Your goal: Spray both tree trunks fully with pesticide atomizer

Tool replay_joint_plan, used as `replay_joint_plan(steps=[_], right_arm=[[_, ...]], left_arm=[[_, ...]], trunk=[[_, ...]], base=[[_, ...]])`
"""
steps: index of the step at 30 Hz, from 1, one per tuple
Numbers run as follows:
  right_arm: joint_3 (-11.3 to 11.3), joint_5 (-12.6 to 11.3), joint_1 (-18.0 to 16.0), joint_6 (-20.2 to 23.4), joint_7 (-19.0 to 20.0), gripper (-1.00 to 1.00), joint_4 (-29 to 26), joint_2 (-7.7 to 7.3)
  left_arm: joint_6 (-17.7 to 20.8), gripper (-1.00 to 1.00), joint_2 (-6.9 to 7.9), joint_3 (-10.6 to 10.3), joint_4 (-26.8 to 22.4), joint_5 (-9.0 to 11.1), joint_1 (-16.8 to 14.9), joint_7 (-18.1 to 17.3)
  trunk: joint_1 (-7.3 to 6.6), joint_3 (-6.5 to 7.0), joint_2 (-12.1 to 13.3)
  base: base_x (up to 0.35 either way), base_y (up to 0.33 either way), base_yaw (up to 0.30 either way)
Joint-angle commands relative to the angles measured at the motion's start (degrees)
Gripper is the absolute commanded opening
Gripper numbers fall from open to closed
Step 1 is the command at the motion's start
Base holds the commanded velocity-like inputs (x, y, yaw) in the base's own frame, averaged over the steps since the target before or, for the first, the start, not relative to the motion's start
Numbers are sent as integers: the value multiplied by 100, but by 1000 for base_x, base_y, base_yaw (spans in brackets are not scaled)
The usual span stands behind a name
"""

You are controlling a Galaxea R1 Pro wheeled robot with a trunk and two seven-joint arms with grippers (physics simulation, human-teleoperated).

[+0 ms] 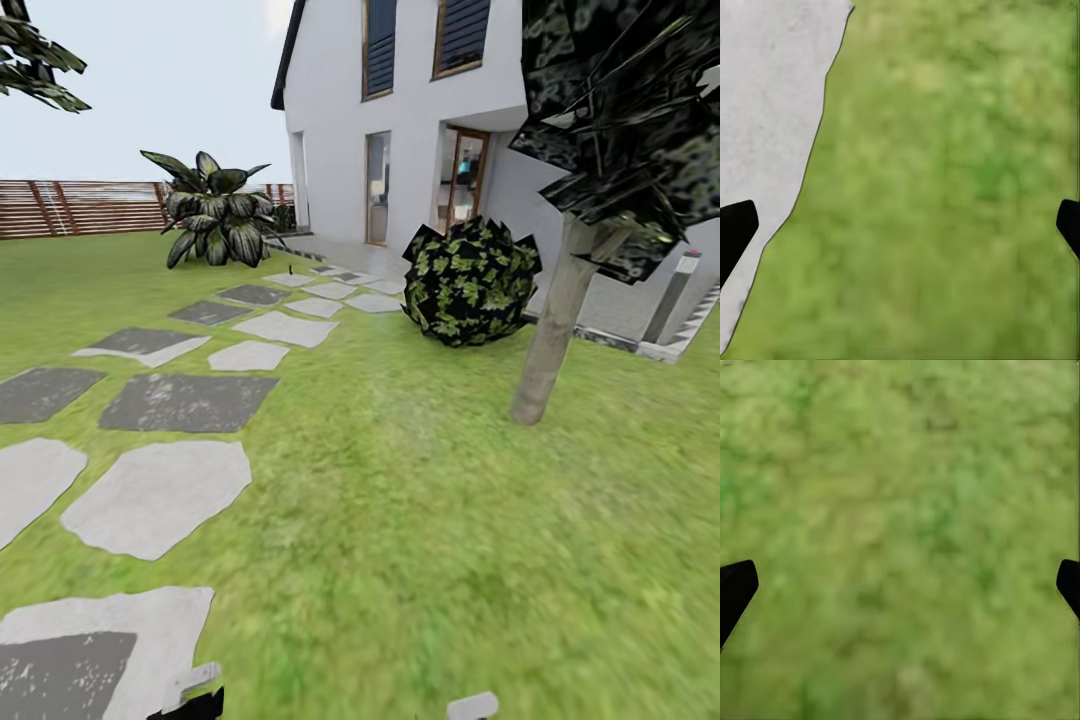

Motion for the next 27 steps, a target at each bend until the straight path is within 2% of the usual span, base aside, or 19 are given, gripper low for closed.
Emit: replay_joint_plan(steps=[1, 27], right_arm=[[-3, 28, -3, -29, -3, 100, -1, 0], [-7, 25, -3, -102, -12, 100, 3, 0]], left_arm=[[-21, 100, -1, 16, 6, -14, -4, 2], [-20, 100, -1, 16, 6, -13, -4, 2]], trunk=[[3, -5, -2], [3, -5, -2]], base=[[336, 0, 0], [336, 52, 0]])
